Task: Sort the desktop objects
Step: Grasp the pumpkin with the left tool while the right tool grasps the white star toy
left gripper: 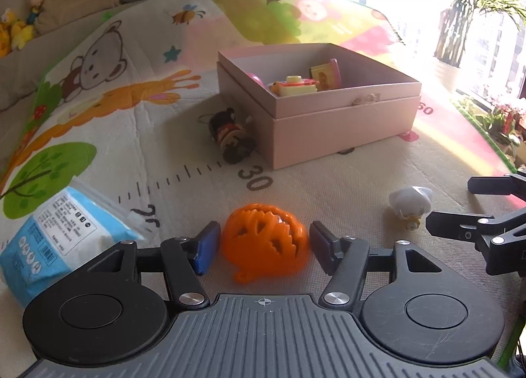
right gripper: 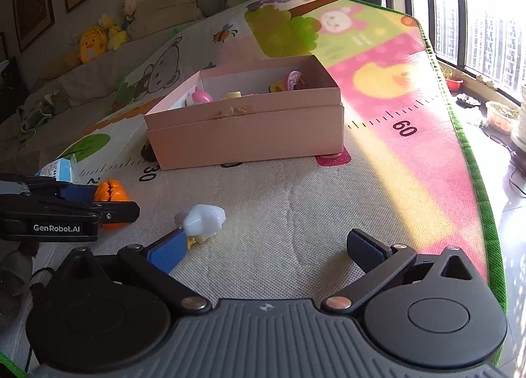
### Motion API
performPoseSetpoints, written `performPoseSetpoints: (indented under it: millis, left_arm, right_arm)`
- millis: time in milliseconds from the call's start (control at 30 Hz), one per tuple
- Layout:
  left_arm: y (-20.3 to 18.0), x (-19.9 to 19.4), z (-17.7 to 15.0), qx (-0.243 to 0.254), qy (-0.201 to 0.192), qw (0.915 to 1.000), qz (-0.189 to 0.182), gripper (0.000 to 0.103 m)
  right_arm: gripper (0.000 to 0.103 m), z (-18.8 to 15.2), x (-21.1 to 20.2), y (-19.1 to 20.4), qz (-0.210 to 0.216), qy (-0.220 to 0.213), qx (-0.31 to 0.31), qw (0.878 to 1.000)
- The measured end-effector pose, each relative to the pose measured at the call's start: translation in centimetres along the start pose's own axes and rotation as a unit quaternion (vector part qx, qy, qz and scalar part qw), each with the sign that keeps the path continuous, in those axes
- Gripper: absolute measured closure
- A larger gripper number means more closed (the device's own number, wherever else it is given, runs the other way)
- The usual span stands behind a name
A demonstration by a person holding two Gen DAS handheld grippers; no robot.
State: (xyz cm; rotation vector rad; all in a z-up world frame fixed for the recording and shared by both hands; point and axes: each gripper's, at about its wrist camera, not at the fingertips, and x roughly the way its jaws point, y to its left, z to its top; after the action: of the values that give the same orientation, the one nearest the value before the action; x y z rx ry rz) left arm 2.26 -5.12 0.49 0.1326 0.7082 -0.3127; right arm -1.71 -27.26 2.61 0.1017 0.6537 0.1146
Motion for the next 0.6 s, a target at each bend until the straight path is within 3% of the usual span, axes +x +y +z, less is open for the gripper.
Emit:
performPoseSetpoints:
  millis: [167, 233, 367, 500, 600]
  left_arm:
    - [0.7, -2.7, -2.4, -0.006, -0.004, 0.9999, 0.008, 0.037]
    - [1.0, -3.4, -3.1, -0.004, -0.008, 0.9999, 0.010, 0.037]
    - [1.4, -3.7, -3.5, -0.011, -0.009, 0.9998, 0.013, 0.026]
    - [1.5, -3.5, -3.4, -0.015, -0.008, 0.9998, 0.009, 0.013]
    - [1.3, -3.3, -3.3, -0.011, -0.005, 0.9999, 0.006, 0.010]
  right_arm:
    - [0.003, 0.3, -0.3, 1.4, 0.020, 0.009, -0.038, 0.999]
    - [0.012, 0.6, -0.4, 2.8, 0.021, 0.011, -0.077, 0.997]
    - [0.029, 1.4, 0.4, 5.0, 0.021, 0.018, -0.119, 0.993]
    - [0.045, 1.7, 1.8, 5.8, 0.011, 0.034, -0.128, 0.991]
    - [0.048, 1.7, 1.7, 5.6, 0.014, 0.033, -0.122, 0.992]
